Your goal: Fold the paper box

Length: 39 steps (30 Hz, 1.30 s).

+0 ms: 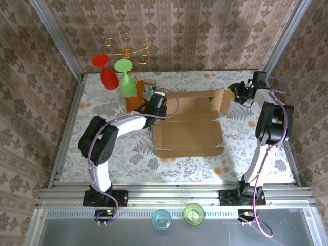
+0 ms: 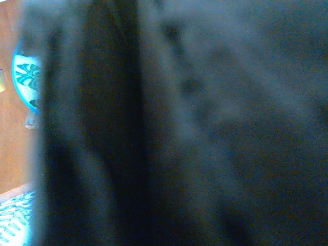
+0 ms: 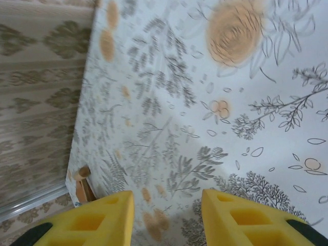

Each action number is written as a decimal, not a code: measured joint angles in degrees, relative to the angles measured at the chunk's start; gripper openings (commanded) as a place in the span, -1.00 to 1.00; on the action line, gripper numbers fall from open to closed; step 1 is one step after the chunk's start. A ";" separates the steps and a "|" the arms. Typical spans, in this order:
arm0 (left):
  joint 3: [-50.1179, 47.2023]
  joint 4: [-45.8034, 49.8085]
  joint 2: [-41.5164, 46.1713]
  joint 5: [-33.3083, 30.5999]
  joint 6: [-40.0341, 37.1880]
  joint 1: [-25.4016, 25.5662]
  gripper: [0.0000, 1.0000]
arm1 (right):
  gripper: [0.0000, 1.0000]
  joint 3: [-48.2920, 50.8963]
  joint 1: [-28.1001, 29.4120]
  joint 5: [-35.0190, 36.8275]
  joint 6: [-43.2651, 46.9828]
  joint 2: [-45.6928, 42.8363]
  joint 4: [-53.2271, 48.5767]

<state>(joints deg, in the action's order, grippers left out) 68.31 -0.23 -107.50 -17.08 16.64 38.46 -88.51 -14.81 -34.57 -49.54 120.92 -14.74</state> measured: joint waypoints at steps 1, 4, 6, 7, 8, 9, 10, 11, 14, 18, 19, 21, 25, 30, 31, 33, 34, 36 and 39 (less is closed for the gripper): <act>0.00 -0.02 0.00 0.00 0.02 0.00 -1.00 | -0.21 -0.37 0.37 -0.72 -0.07 0.83 -0.63; 0.00 -0.04 0.00 0.07 0.09 -0.15 -1.00 | -0.24 -0.37 1.95 -2.91 -0.02 0.98 -1.70; 0.00 -0.07 0.00 0.17 0.33 -0.31 -1.00 | -0.25 0.92 2.84 -4.31 -0.24 0.26 -0.48; 0.00 -0.07 0.00 0.17 0.52 -0.31 -1.00 | -0.25 2.67 3.21 -4.98 -0.48 -0.61 0.44; 0.00 -0.09 0.00 0.17 0.70 -0.33 -1.00 | -0.25 4.61 3.58 -5.49 -0.87 -1.53 1.11; 0.00 -0.13 0.00 0.17 1.07 -0.37 -1.00 | -0.25 7.15 3.85 -6.10 -1.46 -2.73 1.81; 0.00 -0.13 0.00 0.15 1.36 -0.39 -1.00 | -0.25 9.25 3.87 -6.51 -1.88 -3.74 2.25; 0.00 -0.15 0.00 0.17 1.60 -0.50 -1.00 | -0.25 11.15 3.80 -6.73 -2.21 -4.63 2.73; 0.00 -0.20 0.00 0.24 1.99 -0.63 -1.00 | -0.25 15.32 3.67 -7.32 -3.21 -6.51 3.96; 0.00 -0.22 0.00 0.24 2.60 -0.63 -1.00 | -0.24 18.21 3.45 -7.82 -4.46 -7.34 5.95; 0.00 -0.22 0.00 0.24 2.71 -0.63 -1.00 | -0.24 18.67 3.48 -7.96 -4.76 -7.48 6.38; 0.00 -0.20 0.00 0.24 2.93 -0.63 -1.00 | -0.24 19.37 3.54 -8.00 -5.18 -7.76 7.23; 0.00 -0.22 0.00 0.35 3.52 -0.63 -1.00 | -0.17 20.13 3.87 -8.48 -6.05 -8.79 8.02; 0.00 -0.20 0.00 0.39 4.33 -0.63 -1.00 | -0.09 21.68 4.66 -10.32 -7.56 -9.99 9.92; 0.00 -0.20 0.00 0.39 4.37 -0.63 -1.00 | -0.10 22.01 4.76 -10.69 -7.74 -9.99 10.14; 0.00 -0.20 0.00 0.42 4.44 -0.63 -1.00 | -0.12 22.45 4.85 -10.91 -7.74 -9.99 10.23; 0.00 -0.20 0.00 0.42 4.55 -0.63 -1.00 | -0.12 22.58 4.85 -10.93 -7.74 -9.99 10.23; 0.00 -0.20 0.00 0.42 4.59 -0.63 -1.00 | -0.12 22.58 4.85 -10.93 -7.72 -9.99 10.25; 0.00 -0.20 -0.02 0.42 4.59 -0.63 -1.00 | -0.11 22.58 4.85 -10.91 -7.74 -9.99 10.27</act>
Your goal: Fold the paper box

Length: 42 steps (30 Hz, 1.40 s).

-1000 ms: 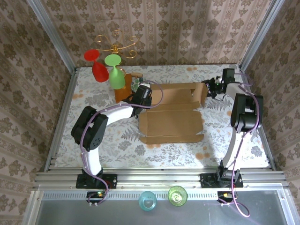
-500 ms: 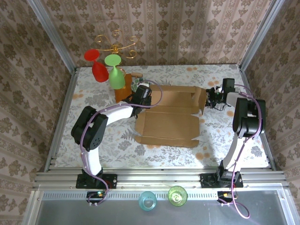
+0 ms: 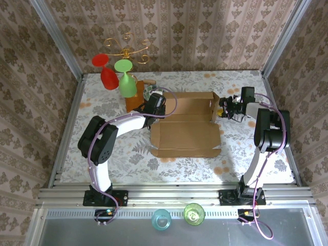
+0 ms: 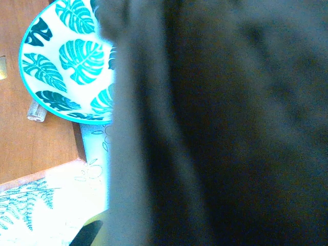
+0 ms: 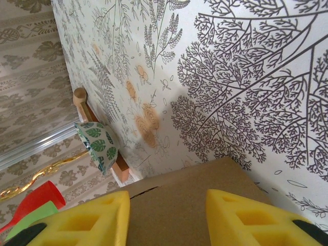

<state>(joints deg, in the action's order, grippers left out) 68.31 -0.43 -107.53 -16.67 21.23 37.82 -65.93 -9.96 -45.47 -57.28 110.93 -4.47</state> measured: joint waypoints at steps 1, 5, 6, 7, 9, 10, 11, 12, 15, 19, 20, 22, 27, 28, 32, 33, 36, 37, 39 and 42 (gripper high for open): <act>0.00 0.00 0.02 0.00 0.00 0.00 -1.00 | -0.12 0.00 0.07 0.00 0.00 0.00 0.02; 0.00 0.00 0.02 0.00 0.00 0.00 -1.00 | -0.28 0.02 0.35 0.17 0.31 -0.83 -0.04; 0.00 0.00 0.02 0.00 0.00 0.00 -1.00 | -0.30 0.02 0.50 0.46 0.76 -1.38 -0.22; 0.00 0.00 0.02 0.02 0.00 0.00 -1.00 | -0.32 0.02 0.68 0.76 1.68 -2.05 -0.52; 0.00 0.00 0.02 0.13 0.00 0.00 -1.00 | -0.34 0.02 1.05 1.66 3.87 -3.48 -1.62; 0.00 0.00 0.02 0.22 -0.02 0.00 -1.00 | -0.34 0.02 1.20 2.03 5.33 -4.24 -2.23; 0.00 0.00 0.02 0.24 -0.02 0.00 -1.00 | -0.35 0.02 1.25 2.32 6.62 -4.83 -2.54; 0.02 0.00 0.00 0.28 -0.04 0.00 -1.00 | -0.36 0.07 1.25 2.71 8.44 -5.49 -2.82; 0.09 0.09 0.00 0.48 -0.35 -0.04 -1.00 | -0.41 0.35 1.25 3.48 13.70 -6.45 -3.45; 0.96 1.03 -0.35 0.94 -1.42 -0.33 -1.00 | -0.42 1.25 1.25 4.39 20.13 -6.49 -4.11; 1.36 1.33 -0.48 1.09 -1.62 -0.42 -1.00 | -0.42 1.38 1.25 4.50 21.31 -6.49 -4.17; 2.23 2.34 -0.83 1.55 -2.03 -0.76 -1.00 | -0.42 1.62 1.29 4.90 23.80 -6.49 -4.72; 4.48 5.25 -1.66 1.97 -2.93 -1.18 -1.00 | -0.42 4.00 1.68 5.88 27.78 -8.04 -4.61; 4.55 5.62 -1.66 1.95 -2.97 -1.18 -1.00 | -0.42 4.96 1.97 6.14 28.59 -8.87 -4.57; 5.09 6.29 -1.92 1.95 -3.06 -1.18 -1.00 | -0.42 6.54 4.00 7.48 31.78 -11.10 -4.70; 5.25 6.38 -2.03 1.92 -3.06 -1.22 -1.00 | -0.42 6.54 4.52 7.93 32.70 -11.28 -4.70; 5.40 6.47 -2.14 1.92 -3.13 -1.49 -1.00 | -0.41 6.54 5.16 8.96 34.80 -11.37 -4.70; 5.40 6.47 -2.14 1.92 -3.17 -1.51 -1.00 | -0.41 6.54 5.22 9.22 35.36 -11.47 -4.68; 5.40 6.47 -2.14 1.95 -3.34 -1.55 -1.00 | -0.37 6.54 5.42 10.19 36.81 -11.82 -4.76; 5.40 6.49 -2.14 1.95 -3.39 -1.55 -1.00 | -0.33 6.54 5.97 11.50 38.66 -12.33 -5.01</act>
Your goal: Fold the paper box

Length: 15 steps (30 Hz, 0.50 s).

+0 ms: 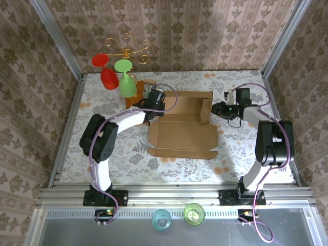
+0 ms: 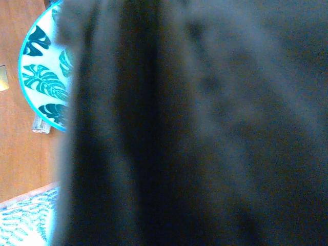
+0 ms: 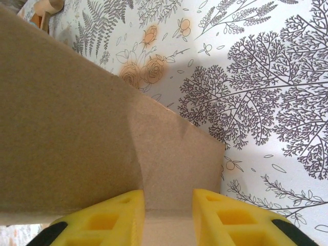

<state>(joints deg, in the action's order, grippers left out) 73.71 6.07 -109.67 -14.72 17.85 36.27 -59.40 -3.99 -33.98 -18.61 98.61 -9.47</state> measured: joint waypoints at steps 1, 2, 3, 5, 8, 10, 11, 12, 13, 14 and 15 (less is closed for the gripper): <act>0.00 -0.02 0.00 0.00 -0.07 0.00 -1.00 | -0.32 0.00 0.15 0.35 0.50 -0.07 -0.02; 0.00 -0.02 0.00 -0.02 -0.11 0.00 -1.00 | -0.31 0.00 0.31 0.68 0.94 -0.09 -0.04; 0.00 0.00 0.00 -0.02 -0.13 0.00 -1.00 | -0.30 0.00 0.39 0.83 1.22 -0.11 -0.04; 0.00 0.00 0.00 -0.02 -0.13 -0.02 -1.00 | -0.30 0.00 0.48 1.05 2.01 -0.22 -0.13; 0.00 0.02 0.00 -0.02 -0.15 -0.04 -1.00 | -0.30 0.07 0.52 1.07 2.91 -0.70 -0.52; 0.24 0.33 -0.09 0.00 -0.15 -0.07 -1.00 | -0.29 0.44 0.59 1.05 3.54 -1.36 -0.66; 0.42 0.44 -0.13 0.00 -0.17 -0.07 -1.00 | -0.29 0.68 0.68 1.05 3.76 -1.73 -0.74; 0.59 0.63 -0.22 0.00 -0.20 -0.07 -1.00 | -0.29 0.72 0.79 1.05 4.00 -1.99 -1.09; 0.63 0.72 -0.24 0.00 -0.28 -0.11 -1.00 | -0.29 0.74 0.90 1.05 4.28 -2.14 -1.29; 0.63 0.87 -0.24 0.00 -0.42 -0.17 -1.00 | -0.28 0.74 1.03 1.05 4.76 -2.25 -1.46; 0.70 0.94 -0.24 0.15 -0.59 -0.31 -1.00 | -0.28 0.79 1.16 1.07 5.11 -2.34 -1.57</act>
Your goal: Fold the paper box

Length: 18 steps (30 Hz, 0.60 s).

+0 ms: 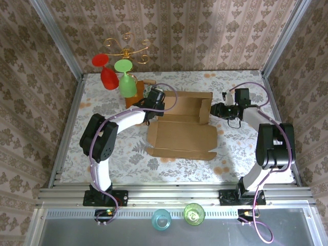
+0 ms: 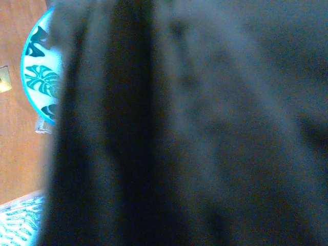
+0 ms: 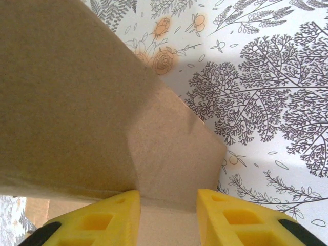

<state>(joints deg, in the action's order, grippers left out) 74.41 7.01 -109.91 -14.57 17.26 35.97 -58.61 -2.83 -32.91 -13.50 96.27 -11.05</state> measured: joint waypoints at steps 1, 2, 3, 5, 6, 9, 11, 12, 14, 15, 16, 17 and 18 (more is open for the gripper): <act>0.07 0.13 0.00 0.09 -0.20 -0.09 -1.00 | -0.28 0.20 0.07 0.00 0.20 -0.15 0.04; 0.15 0.24 0.00 0.17 -0.42 -0.17 -1.00 | -0.27 0.55 0.13 0.02 0.48 -0.42 0.02; 0.20 0.31 0.00 0.31 -0.61 -0.33 -1.00 | -0.26 0.96 0.17 0.02 0.79 -0.74 0.00; 0.26 0.31 -0.02 0.66 -1.03 -0.46 -1.00 | -0.25 1.75 0.26 0.02 1.40 -1.49 -0.09; 0.26 0.31 -0.04 0.72 -1.31 -0.50 -1.00 | -0.24 1.99 0.33 0.00 1.62 -1.84 -0.35; 0.26 0.31 -0.04 1.22 -2.36 -0.61 -1.00 | -0.23 2.10 0.87 -0.04 2.27 -2.43 -0.96; 0.26 0.28 -0.04 1.53 -2.91 -0.83 -1.00 | -0.22 2.10 1.60 -0.04 2.93 -2.47 -1.14; 0.26 0.28 -0.04 1.73 -3.19 -0.92 -1.00 | -0.22 2.10 2.01 -0.02 3.23 -2.47 -1.31; 0.26 0.20 -0.04 2.25 -3.65 -1.18 -1.00 | -0.19 2.10 2.71 0.31 3.89 -2.54 -1.68; 0.26 0.11 -0.04 2.49 -3.93 -1.22 -1.00 | -0.17 2.10 2.91 0.81 4.35 -2.58 -2.01; 0.26 0.02 -0.04 2.69 -4.17 -1.27 -1.00 | -0.16 2.10 3.06 1.22 4.61 -2.64 -2.25; 0.26 0.00 -0.04 2.84 -4.44 -1.27 -1.00 | -0.14 2.10 3.13 1.53 4.81 -2.69 -2.47; 0.26 -0.09 -0.04 2.97 -4.72 -1.27 -1.00 | -0.13 2.08 3.15 1.97 5.03 -2.67 -2.67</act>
<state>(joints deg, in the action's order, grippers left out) 74.67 6.92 -109.95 -11.60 12.53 34.70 -56.53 0.32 -30.94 -8.47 93.60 -13.72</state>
